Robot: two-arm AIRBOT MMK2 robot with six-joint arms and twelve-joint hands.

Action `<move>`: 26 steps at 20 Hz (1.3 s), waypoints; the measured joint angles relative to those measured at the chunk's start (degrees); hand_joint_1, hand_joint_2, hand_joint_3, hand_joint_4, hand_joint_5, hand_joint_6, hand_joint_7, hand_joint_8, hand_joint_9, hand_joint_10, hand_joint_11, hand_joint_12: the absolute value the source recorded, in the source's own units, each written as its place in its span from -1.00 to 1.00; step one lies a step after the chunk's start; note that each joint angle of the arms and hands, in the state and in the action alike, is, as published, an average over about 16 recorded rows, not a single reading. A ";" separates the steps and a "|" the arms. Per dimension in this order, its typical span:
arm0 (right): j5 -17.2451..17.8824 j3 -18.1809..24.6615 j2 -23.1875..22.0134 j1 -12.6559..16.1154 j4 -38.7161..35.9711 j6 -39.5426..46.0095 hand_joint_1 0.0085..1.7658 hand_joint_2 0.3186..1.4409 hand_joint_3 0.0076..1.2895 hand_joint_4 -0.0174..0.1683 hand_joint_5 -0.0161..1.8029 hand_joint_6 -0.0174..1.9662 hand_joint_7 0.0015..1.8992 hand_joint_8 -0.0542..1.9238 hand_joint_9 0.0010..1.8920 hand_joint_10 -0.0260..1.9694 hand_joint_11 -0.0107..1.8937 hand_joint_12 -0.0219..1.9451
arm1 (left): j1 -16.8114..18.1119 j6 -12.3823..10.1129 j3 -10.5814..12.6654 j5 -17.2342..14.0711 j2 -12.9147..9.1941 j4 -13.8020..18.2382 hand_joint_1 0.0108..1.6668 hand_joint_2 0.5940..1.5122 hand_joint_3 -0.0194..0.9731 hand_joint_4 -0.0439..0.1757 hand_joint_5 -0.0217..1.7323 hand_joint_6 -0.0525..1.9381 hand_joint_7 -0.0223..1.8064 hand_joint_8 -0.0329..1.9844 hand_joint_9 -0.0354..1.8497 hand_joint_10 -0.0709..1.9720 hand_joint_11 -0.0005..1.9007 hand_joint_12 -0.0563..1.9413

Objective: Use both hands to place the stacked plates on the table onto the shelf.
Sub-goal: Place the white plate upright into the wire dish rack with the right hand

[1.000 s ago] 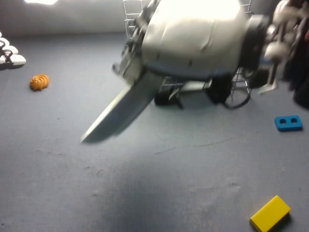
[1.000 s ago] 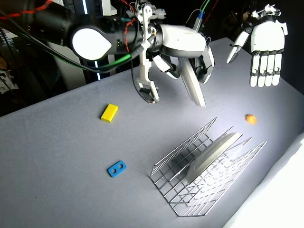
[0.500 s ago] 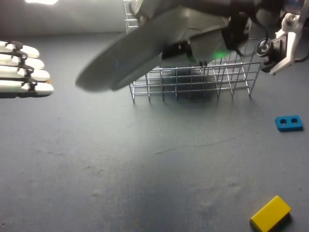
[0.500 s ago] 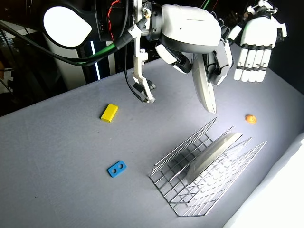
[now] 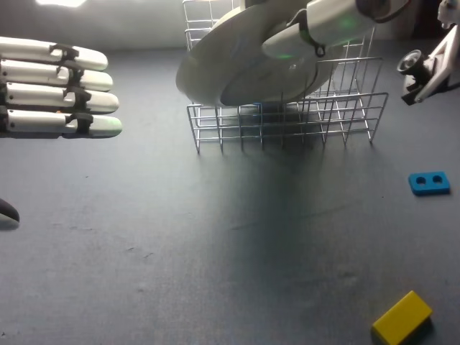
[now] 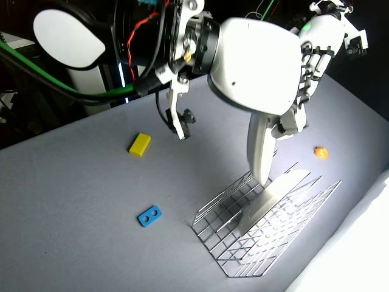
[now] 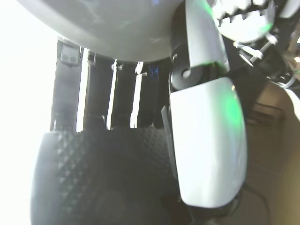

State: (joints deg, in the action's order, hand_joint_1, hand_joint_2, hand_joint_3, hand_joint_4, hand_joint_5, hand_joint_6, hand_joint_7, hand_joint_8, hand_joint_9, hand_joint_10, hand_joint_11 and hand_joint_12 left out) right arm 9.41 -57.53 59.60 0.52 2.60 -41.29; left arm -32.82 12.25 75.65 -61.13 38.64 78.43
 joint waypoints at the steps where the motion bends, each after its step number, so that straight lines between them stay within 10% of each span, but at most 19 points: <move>1: -0.67 -0.52 0.15 0.15 0.85 0.36 0.37 0.21 -1.00 -0.86 0.09 -0.16 0.14 -0.05 0.32 -0.94 -0.12 -0.18 | 1.09 -0.05 -0.12 -0.50 0.06 0.92 -0.99 0.27 -0.95 -0.60 -0.89 -0.93 -0.88 -0.97 -0.90 -0.91 -0.98 -0.87; 11: -4.81 -5.48 2.05 0.35 8.35 1.00 0.38 0.23 -1.00 -0.88 0.07 -0.15 0.15 -0.06 0.33 -0.95 -0.12 -0.18 | 7.52 -0.38 -1.40 -6.34 -0.06 6.23 -0.99 0.28 -0.96 -0.60 -0.88 -0.93 -0.88 -0.97 -0.90 -0.91 -0.97 -0.92; 26: -5.10 -12.67 5.30 -3.92 11.97 0.77 0.37 0.25 -1.00 -0.79 0.06 -0.15 0.12 -0.12 0.28 -0.96 -0.14 -0.19 | 8.39 -1.67 -3.44 -16.72 -1.26 8.06 -0.99 0.29 -0.96 -0.60 -0.86 -0.93 -0.86 -0.97 -0.88 -0.91 -0.96 -0.90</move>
State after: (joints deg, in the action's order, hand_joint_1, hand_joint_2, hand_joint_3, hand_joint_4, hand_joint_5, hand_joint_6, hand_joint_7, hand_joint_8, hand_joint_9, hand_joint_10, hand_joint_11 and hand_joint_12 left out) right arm 4.31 -70.20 64.90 -3.40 14.57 -40.52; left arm -24.43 10.57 72.21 -77.85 37.38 86.49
